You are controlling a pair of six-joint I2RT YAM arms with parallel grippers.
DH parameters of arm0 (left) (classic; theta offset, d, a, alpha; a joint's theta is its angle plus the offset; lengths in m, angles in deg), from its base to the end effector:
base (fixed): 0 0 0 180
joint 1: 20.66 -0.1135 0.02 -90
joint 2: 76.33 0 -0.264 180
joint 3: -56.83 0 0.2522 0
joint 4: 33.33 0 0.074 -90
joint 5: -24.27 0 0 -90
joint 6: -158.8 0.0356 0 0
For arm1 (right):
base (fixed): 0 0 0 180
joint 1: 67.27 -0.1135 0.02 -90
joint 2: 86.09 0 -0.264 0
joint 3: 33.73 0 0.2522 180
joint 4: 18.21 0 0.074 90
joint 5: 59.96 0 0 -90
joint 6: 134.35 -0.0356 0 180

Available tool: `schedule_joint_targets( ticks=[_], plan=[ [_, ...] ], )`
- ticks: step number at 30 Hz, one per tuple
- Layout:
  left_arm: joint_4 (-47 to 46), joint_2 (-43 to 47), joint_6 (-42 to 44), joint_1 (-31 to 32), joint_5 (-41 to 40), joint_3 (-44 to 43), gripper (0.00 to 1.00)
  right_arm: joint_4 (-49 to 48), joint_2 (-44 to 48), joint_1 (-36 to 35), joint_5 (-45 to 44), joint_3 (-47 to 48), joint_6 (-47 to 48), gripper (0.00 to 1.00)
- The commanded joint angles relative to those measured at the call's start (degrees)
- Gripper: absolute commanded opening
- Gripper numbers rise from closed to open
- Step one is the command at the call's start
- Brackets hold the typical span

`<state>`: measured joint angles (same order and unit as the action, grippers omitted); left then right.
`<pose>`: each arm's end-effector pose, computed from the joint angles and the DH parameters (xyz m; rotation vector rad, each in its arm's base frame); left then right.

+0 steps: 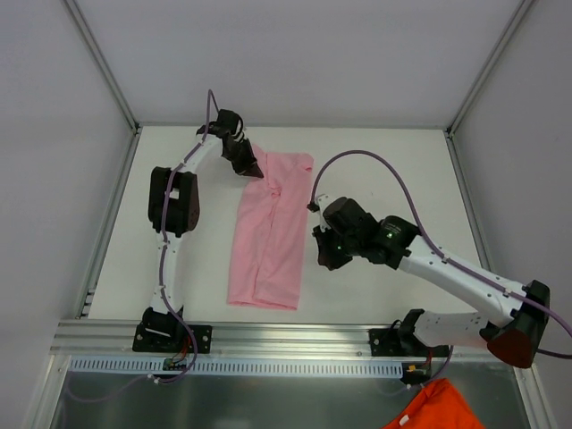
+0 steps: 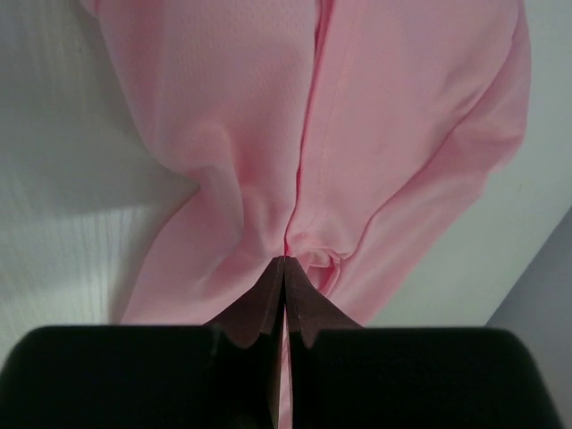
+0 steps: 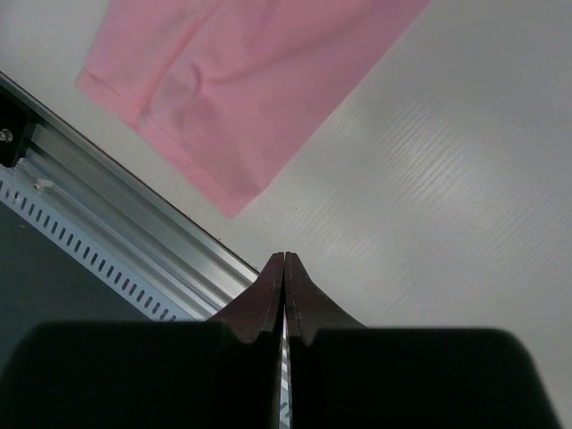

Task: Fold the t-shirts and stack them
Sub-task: Rotate the tshirt 90 degrees

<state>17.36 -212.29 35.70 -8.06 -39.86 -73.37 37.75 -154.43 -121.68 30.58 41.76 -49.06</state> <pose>0.5034 -0.1284 0.1833 -0.2902 2.6330 -0.8687 0.1423 0.1994 0.3078 -1.0462 2.2486 0.4699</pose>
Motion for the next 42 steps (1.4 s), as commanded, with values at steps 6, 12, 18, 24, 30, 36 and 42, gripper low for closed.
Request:
schedule_joint_targets(
  ticks=[6,12,18,24,30,36,42],
  plan=[
    [10.0,-1.5,-0.6,0.3,-18.4,-4.0,0.0,8.9,5.2,-0.7,-6.4,7.7,-1.4,0.01],
    [14.4,-2.7,-1.8,-0.4,-23.3,-3.5,0.0,15.4,6.1,-0.7,-10.5,14.6,1.0,0.01],
    [17.7,-2.2,-2.8,-1.0,-28.3,-3.4,0.0,18.2,6.2,-0.6,-13.9,18.3,3.3,0.01],
    [18.1,-0.6,-2.3,-1.7,-29.0,-3.0,0.0,16.9,6.5,-0.7,-11.8,16.4,2.6,0.01],
    [12.4,2.5,-0.1,-2.1,-25.2,-2.5,0.11,11.7,6.7,-0.7,-7.4,8.6,0.1,0.01],
    [4.0,11.5,3.8,-2.5,-18.8,-3.4,0.99,4.0,5.3,-3.2,-4.7,-2.4,-4.5,0.01],
    [5.7,27.5,-1.5,-2.8,-20.9,8.7,0.99,0.3,9.2,-5.6,-10.4,-8.6,-5.6,0.75]
  ],
)
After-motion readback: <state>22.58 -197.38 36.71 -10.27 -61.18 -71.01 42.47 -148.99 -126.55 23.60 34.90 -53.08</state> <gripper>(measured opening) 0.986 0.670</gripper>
